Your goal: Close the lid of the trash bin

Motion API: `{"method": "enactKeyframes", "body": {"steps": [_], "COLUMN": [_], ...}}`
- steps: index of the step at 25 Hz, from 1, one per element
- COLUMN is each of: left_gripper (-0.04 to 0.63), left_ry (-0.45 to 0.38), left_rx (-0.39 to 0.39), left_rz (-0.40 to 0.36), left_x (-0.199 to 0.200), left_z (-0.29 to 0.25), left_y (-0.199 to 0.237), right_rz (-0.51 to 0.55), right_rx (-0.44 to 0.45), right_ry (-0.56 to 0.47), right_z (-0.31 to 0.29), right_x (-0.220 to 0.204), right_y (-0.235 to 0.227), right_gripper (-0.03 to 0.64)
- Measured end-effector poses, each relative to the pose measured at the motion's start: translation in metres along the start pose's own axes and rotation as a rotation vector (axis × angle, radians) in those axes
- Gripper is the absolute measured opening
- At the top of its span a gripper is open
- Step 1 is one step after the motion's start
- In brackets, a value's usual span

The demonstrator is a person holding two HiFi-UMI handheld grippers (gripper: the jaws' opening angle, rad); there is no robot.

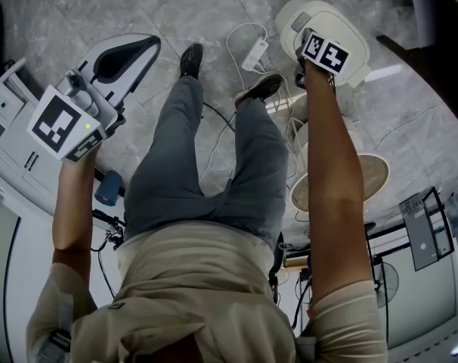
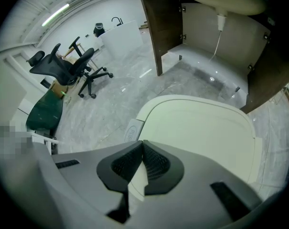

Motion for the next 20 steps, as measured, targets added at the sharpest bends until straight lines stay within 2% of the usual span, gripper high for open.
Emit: {"method": "enactKeyframes", "body": {"steps": [7,14,20], "left_gripper": [0.015,0.016,0.015], "left_ry": [-0.011,-0.042,-0.097], "left_rx": [-0.010,-0.017,-0.040], "left_rz": [-0.021,-0.076,-0.144], "left_x": [0.015,0.063,0.127], "left_z": [0.004,0.020,0.055], "left_y": [-0.011,-0.030,-0.051], "right_rz": [-0.061,-0.058,-0.055], "right_rx": [-0.006,-0.007,0.036], "right_ry": [0.002,-0.001,-0.143], "right_z": [0.012,0.066,0.151], "right_x": [0.000,0.007,0.052], "right_y": [0.000,-0.001,0.030], "right_gripper": [0.026,0.026,0.026]}}
Point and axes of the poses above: the fingertips, and each gripper's own axes: z backward along the fingers, y to its left, x out of its top, the point moved 4 cm from there along z, backward along the fingers, and after that the axes turned 1 degree about z, right-handed, at the moved point
